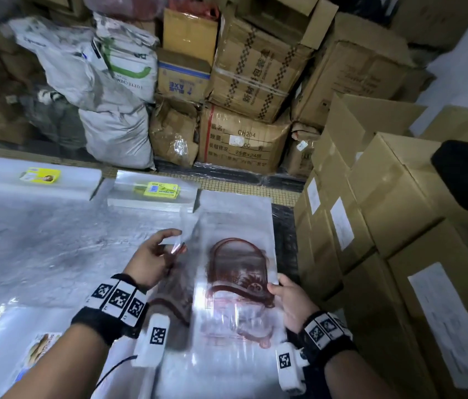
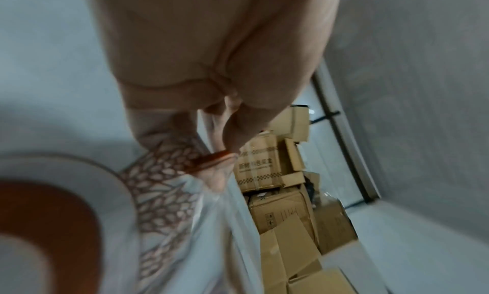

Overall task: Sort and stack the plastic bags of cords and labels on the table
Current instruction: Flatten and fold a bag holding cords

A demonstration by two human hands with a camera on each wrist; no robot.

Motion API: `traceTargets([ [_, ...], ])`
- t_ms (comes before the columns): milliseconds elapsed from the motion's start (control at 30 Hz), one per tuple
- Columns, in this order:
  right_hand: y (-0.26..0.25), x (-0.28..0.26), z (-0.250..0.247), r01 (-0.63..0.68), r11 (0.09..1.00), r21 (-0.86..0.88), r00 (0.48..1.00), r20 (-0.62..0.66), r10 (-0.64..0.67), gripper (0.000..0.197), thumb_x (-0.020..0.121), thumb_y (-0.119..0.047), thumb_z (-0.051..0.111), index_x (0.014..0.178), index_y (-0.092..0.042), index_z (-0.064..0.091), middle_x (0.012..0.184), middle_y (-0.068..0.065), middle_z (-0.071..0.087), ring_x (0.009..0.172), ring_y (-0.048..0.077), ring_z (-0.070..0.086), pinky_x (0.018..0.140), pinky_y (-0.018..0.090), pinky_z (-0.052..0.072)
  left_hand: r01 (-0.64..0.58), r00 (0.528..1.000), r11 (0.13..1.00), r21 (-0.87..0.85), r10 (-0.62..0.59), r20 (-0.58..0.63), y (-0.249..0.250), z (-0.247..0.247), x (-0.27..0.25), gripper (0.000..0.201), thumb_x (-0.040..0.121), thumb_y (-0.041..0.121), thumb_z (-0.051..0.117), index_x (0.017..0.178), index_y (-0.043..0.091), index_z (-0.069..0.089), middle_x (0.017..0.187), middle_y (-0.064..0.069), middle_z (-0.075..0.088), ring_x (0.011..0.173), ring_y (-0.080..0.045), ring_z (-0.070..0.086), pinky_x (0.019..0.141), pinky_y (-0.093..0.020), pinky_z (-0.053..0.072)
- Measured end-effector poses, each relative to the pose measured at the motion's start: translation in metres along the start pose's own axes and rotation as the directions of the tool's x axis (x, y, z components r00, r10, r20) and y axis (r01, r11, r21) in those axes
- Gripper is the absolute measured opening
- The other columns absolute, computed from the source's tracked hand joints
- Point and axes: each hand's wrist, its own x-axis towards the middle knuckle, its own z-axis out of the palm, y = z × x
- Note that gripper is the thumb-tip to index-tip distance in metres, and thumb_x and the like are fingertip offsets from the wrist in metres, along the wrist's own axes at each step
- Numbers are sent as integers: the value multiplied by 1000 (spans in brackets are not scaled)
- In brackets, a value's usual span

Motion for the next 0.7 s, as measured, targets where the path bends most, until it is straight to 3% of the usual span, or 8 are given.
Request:
traceTargets([
  [133,1,3,0,3,999,-45,1000,26,-1,40,100,1,49,138,-9,47,119,16,69,107,27,69,100,43,51,-231,972,930,285,204,120,62,17,-18,49,97,-4,49,111,43,57,106,-2,72,68,-12,68,50,-23,42],
  [267,2,6,-1,-2,999,-36,1000,30,3,27,100,1,48,124,-8,55,113,13,71,105,25,66,109,46,42,-334,908,941,47,308,285,103,50,-38,50,98,-9,43,130,29,50,110,-4,72,75,-15,70,52,-24,45],
  [367,7,11,-2,-18,1000,-20,999,35,18,38,96,-5,53,133,-13,52,127,11,65,118,26,61,112,44,38,-243,915,941,-237,303,267,103,60,-36,56,94,-15,42,129,28,49,106,-10,72,74,-20,72,55,-25,41],
  [433,6,10,-3,-42,998,55,999,36,40,37,93,1,53,128,-9,55,122,17,65,112,31,62,100,42,44,-111,966,929,-354,185,183,81,62,-29,56,91,-19,41,125,24,51,83,-9,70,67,-21,70,53,-27,49],
  [500,-1,-3,-3,-43,992,115,995,92,33,34,82,7,56,113,-5,62,101,24,65,87,33,62,78,39,46,9,996,968,-252,14,92,46,64,-21,55,89,-19,45,126,21,51,67,-6,60,57,-22,59,43,-22,46],
  [567,-3,-9,-3,-25,991,133,992,125,8,24,79,4,60,101,-3,67,92,23,65,77,32,63,72,37,47,103,994,991,-82,-100,44,7,66,-13,55,88,-19,47,129,18,48,64,-10,54,49,-18,48,36,-17,35],
  [633,-3,-3,0,-44,981,191,994,109,23,21,87,-15,66,104,-2,69,102,22,68,90,34,68,84,41,53,150,989,988,33,-150,-9,-26,67,-4,46,90,-15,51,123,16,46,54,-6,55,38,-17,45,35,-19,35],
  [700,-2,-4,2,-88,982,169,993,91,73,71,79,-59,72,130,-11,62,134,15,62,123,33,59,110,51,42,137,989,975,174,-125,-81,-52,67,5,41,89,-4,58,115,27,50,63,-6,65,46,-23,56,46,-35,50],
])
